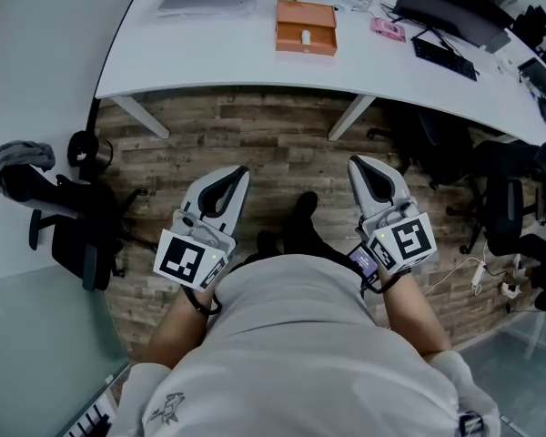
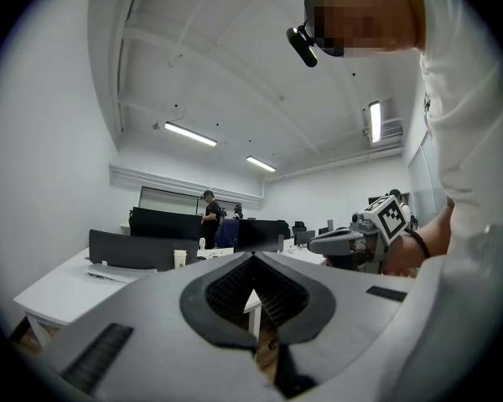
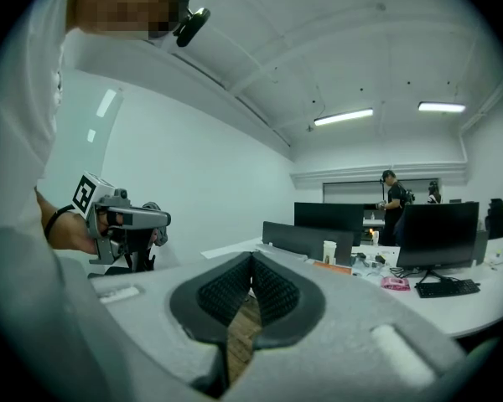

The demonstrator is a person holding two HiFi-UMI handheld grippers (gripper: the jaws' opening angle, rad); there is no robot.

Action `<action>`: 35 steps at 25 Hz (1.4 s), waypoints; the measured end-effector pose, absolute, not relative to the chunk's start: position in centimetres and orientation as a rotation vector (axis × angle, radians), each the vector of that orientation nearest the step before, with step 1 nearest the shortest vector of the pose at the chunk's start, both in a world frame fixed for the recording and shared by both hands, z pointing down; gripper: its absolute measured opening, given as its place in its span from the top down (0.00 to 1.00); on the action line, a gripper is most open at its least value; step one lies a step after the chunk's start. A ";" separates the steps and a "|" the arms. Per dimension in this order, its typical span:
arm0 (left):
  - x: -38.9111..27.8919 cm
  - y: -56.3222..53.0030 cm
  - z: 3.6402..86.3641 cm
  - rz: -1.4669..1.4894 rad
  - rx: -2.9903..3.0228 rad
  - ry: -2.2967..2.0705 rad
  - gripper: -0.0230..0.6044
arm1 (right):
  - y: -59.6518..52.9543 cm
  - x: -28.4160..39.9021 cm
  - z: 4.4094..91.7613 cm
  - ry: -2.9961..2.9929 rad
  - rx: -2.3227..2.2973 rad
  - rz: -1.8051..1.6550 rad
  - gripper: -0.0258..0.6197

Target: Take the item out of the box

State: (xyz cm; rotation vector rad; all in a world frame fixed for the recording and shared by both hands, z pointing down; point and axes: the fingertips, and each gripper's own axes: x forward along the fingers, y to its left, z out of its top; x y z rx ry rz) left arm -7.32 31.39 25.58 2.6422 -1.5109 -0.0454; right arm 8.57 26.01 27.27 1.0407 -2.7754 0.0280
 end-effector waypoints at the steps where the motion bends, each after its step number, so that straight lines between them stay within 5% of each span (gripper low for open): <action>1: -7.6 30.9 25.8 -0.041 2.637 -1.518 0.97 | 25.5 8.4 27.6 -2.777 1.034 0.032 0.96; 12: -8.1 22.3 27.4 -0.013 2.575 -1.557 0.97 | 16.3 8.4 29.8 -2.779 0.999 0.097 0.96; 35: 3.2 0.1 29.9 0.086 2.631 -1.439 0.97 | -4.2 20.2 30.9 -2.755 1.122 0.148 0.96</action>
